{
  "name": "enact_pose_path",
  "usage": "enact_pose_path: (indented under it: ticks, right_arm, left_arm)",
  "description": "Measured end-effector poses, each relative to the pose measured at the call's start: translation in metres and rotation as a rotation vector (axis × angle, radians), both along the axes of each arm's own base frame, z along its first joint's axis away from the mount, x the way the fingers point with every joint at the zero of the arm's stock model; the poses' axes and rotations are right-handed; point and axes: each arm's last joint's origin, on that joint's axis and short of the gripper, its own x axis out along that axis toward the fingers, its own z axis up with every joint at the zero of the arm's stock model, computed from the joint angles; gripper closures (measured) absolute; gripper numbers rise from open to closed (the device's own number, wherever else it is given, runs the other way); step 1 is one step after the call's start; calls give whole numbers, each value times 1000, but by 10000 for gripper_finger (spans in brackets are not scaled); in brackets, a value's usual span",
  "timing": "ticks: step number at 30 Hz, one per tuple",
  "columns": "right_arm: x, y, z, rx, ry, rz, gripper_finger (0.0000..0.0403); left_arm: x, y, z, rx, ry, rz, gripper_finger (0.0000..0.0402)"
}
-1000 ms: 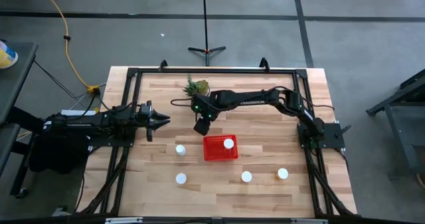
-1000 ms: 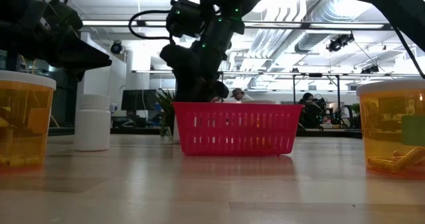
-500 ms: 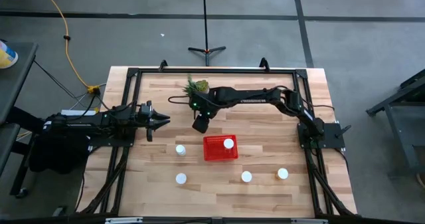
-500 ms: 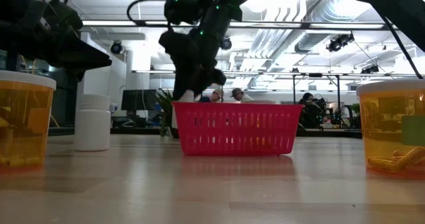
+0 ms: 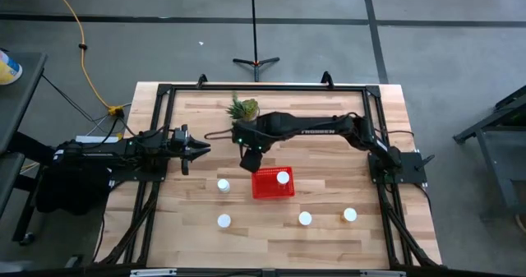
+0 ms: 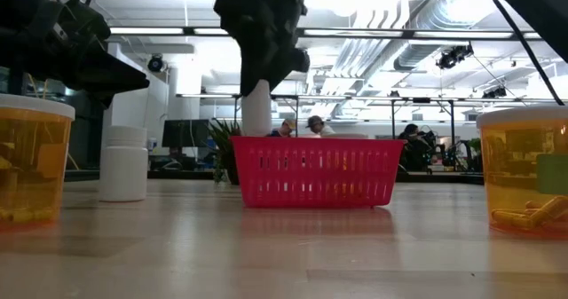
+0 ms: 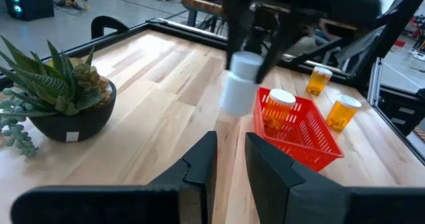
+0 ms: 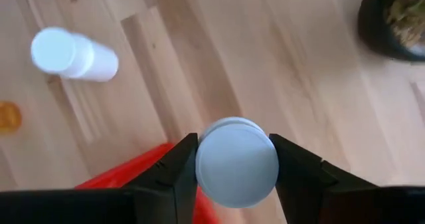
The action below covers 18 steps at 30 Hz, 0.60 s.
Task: Pick and place pill bottles into a basket
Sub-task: Put the white pill bottle into the red bin
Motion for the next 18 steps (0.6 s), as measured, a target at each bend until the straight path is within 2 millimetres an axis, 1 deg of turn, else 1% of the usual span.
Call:
enact_pose_path:
  ticks: [8,12,18]
  right_arm:
    - [-5,40,-1,-9,29,-42,250]
    - [-8,57,-5,-18,52,-50,249]
    - [-14,79,-5,-67,73,-43,249]
  left_arm:
    - [0,0,0,0,0,0,286]
    - [0,0,0,0,0,0,286]
    - [0,0,0,-10,-2,1,286]
